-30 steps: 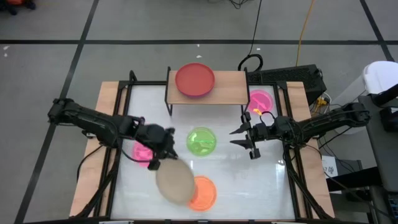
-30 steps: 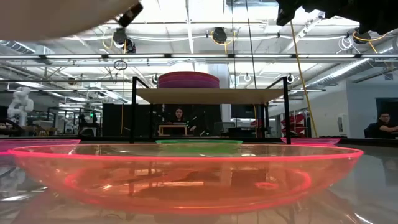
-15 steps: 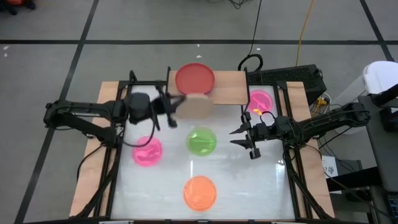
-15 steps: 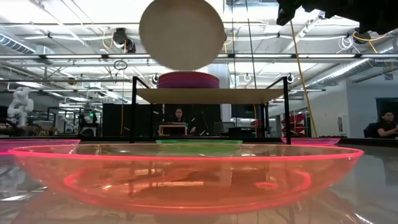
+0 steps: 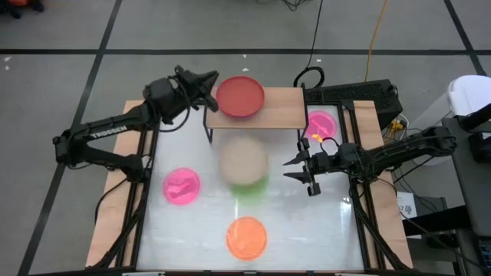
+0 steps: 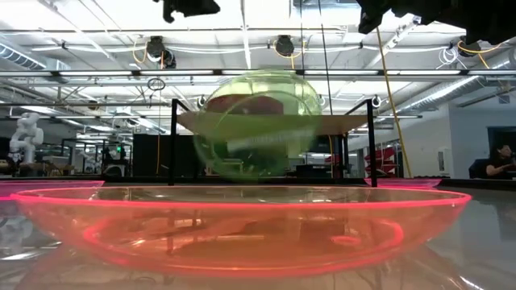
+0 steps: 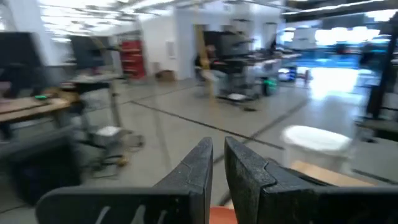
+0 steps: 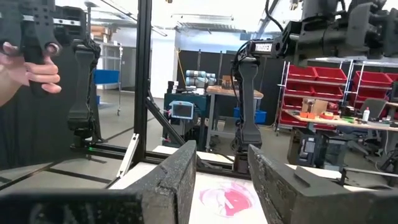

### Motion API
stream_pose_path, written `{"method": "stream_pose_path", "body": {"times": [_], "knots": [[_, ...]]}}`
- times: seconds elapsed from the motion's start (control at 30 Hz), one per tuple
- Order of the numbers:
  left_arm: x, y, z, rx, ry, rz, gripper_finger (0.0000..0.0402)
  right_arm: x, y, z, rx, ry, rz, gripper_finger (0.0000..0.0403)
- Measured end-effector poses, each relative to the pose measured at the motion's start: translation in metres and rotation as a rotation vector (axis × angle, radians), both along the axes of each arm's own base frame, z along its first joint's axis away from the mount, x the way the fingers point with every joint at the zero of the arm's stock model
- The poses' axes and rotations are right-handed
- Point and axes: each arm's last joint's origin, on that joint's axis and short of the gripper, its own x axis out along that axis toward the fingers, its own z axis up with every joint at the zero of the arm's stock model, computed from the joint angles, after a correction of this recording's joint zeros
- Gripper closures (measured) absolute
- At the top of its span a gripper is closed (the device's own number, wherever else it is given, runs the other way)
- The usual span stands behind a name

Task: Place and stack plates onto a shelf
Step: Stack the gray plate on top of the orange plate on the shelf

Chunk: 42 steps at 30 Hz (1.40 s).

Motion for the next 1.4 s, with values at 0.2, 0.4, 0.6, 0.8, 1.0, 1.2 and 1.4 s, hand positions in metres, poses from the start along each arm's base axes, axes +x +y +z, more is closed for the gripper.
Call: {"method": "stream_pose_path", "body": {"times": [0.2,0.4,0.6,0.8,1.0,1.2,1.4], "knots": [[0.004,-0.007,-0.001,0.021,0.027,-0.15,0.0357,0.0,0.0,-0.001,-0.004,0.014,0.0,0.0275],[0.009,-0.02,-0.003,0.017,0.051,-0.21,0.0357,0.0,0.0,-0.002,-0.004,0.022,0.001,0.0275],[0.015,-0.039,-0.011,-0.02,0.121,-0.357,0.0357,0.0,0.0,-0.002,-0.004,0.022,0.002,0.0275],[0.02,-0.073,-0.031,-0.065,0.324,-0.579,0.0357,0.0,0.0,-0.002,-0.004,0.023,0.002,0.0275],[0.032,-0.131,-0.077,-0.024,0.722,-0.712,0.0357,0.0,0.0,-0.002,-0.004,0.023,0.0,0.0275],[0.05,-0.186,-0.129,-0.003,0.989,-0.802,0.0357,0.001,-0.001,-0.003,0.005,0.026,-0.05,0.0275],[0.065,-0.214,-0.177,0.026,1.164,-0.842,0.0343,0.001,-0.001,-0.003,0.031,0.031,-0.044,0.0275]]}}
